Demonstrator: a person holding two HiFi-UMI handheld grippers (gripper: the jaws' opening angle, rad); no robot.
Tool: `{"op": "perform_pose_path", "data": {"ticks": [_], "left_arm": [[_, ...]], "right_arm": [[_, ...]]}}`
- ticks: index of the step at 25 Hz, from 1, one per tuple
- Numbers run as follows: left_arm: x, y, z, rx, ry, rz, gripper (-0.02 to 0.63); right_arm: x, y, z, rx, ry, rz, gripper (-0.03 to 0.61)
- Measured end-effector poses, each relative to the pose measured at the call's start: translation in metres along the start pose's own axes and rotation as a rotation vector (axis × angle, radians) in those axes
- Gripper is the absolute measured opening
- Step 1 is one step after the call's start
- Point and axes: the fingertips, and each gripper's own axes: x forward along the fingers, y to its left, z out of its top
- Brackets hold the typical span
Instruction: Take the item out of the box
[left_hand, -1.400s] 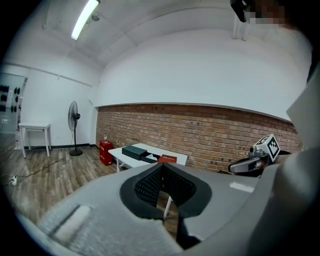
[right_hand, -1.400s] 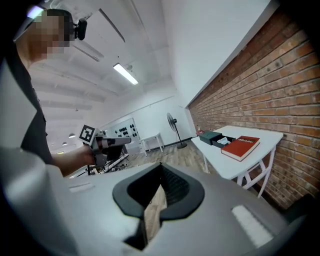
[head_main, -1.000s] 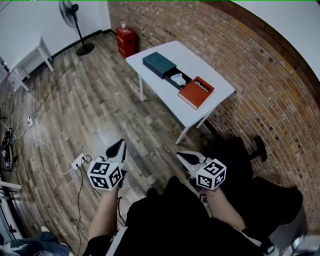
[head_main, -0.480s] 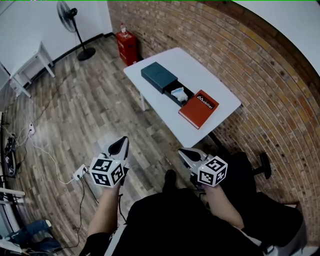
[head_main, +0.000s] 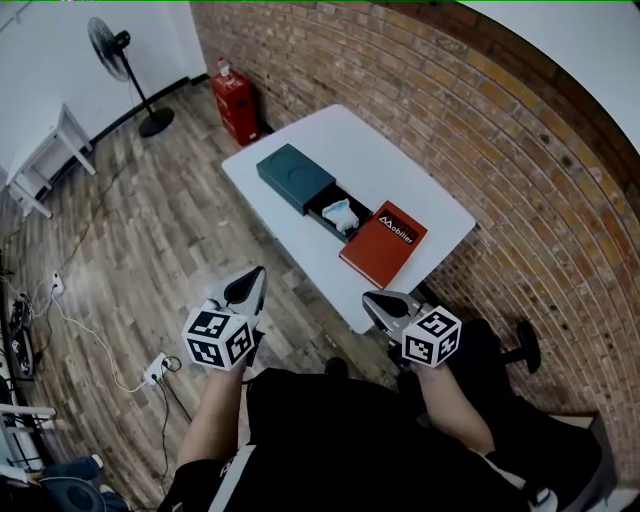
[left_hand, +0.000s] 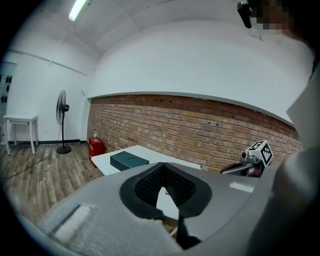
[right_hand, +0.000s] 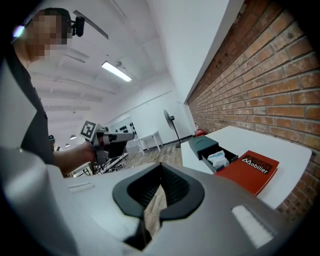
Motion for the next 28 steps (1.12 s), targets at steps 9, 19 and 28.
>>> {"op": "perform_pose_path", "data": {"ticks": [9,19,28], "left_arm": [[0.035,0.045,0.012,-0.039,0.025,-0.052,0.005],[0.044,0.118,0.007,-0.032,0.078,-0.086,0.005],[0.097,0.120,0.000,-0.065,0.118,-0.146,0.005]], "right_arm": [[0.051,-0.022,0.012,0.017,0.027,-0.062,-0.002],[0.138,-0.016,0.033,0.016,0.047,-0.089,-0.002],[0.143,-0.074,0.010,-0.118,0.243,-0.197,-0.002]]}}
